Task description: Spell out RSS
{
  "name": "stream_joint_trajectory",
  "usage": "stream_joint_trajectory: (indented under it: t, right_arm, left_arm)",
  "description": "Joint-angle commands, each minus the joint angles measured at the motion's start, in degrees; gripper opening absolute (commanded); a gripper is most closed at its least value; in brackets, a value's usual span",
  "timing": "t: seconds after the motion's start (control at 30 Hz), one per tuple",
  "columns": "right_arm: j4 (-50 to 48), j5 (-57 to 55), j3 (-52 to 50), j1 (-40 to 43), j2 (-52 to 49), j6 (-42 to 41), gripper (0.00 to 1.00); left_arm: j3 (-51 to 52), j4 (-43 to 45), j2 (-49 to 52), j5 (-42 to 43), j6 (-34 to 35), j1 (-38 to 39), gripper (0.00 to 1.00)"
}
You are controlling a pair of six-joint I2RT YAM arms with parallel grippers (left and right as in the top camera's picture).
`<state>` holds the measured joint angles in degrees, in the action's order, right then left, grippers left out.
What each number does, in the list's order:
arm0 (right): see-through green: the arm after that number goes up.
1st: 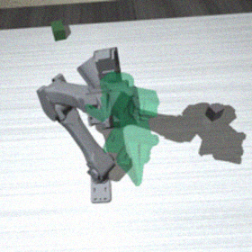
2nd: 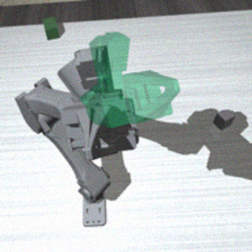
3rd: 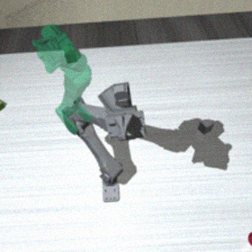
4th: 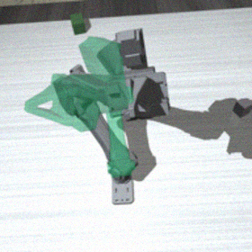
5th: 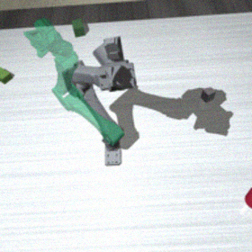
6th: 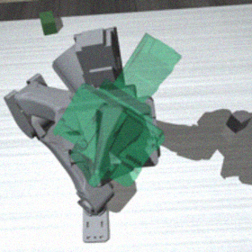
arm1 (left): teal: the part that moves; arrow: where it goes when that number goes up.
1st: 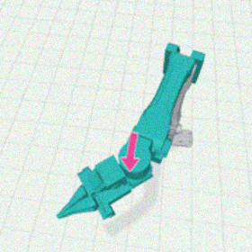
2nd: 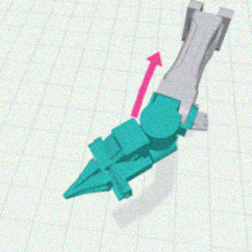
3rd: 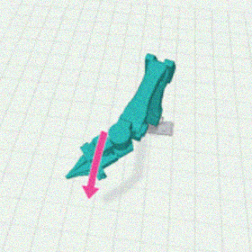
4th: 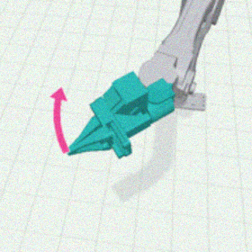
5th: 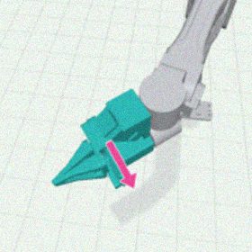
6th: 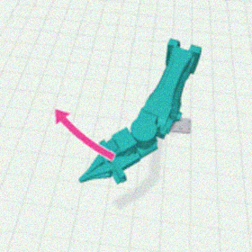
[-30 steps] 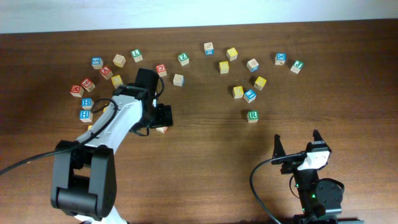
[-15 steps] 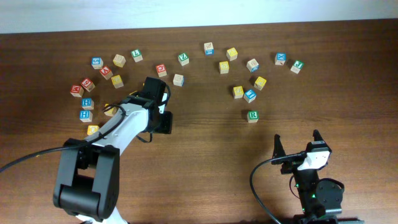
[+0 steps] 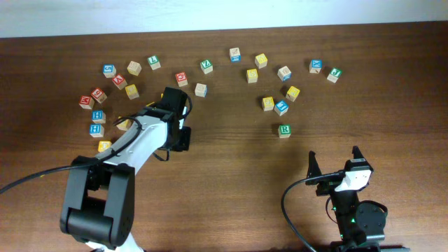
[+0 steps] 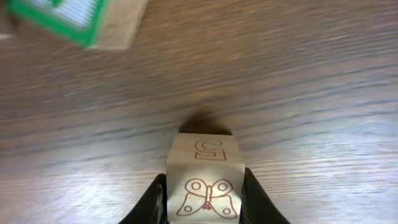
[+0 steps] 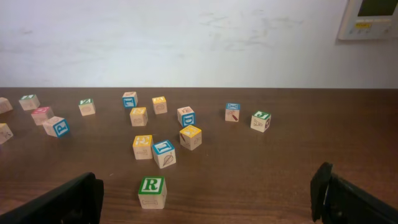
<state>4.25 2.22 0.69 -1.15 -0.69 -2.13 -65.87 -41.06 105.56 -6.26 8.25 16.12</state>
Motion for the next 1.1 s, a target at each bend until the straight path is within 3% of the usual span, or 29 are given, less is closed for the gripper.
stream_joint_trajectory:
  t: [0.0, 0.13, 0.23, 0.5, 0.83, 0.87, 0.93, 1.07]
  right_arm:
    - [0.2, -0.3, -0.4, 0.4, 0.3, 0.2, 0.98]
    - [0.2, -0.3, -0.4, 0.4, 0.3, 0.2, 0.98]
    - [0.2, -0.3, -0.4, 0.4, 0.3, 0.2, 0.98]
    - [0.2, -0.3, -0.4, 0.4, 0.3, 0.2, 0.98]
    - [0.2, -0.3, -0.4, 0.4, 0.3, 0.2, 0.98]
    - [0.2, -0.3, -0.4, 0.4, 0.3, 0.2, 0.98]
    - [0.2, -0.3, -0.4, 0.4, 0.3, 0.2, 0.98]
    - [0.2, -0.3, -0.4, 0.4, 0.3, 0.2, 0.98]
  left_arm:
    - [-2.5, -1.3, 0.5, -11.7, 1.9, -0.1, 0.18]
    - [-2.1, -2.1, 0.5, -24.8, 7.4, -0.1, 0.15]
    - [-0.6, -2.5, 0.6, -29.3, 9.7, -0.1, 0.10]
    - [3.0, -2.7, 4.1, -35.8, 11.5, 1.2, 0.10]
    - [2.6, -3.0, 7.9, -33.3, 11.5, 5.4, 0.17]
    - [2.3, -3.2, 7.9, -33.4, 11.5, 6.3, 0.19]
    - [1.3, -3.8, 7.9, -32.3, 11.5, 8.3, 0.32]
    - [-1.1, -4.1, 7.9, -26.5, 11.5, 9.2, 0.35]
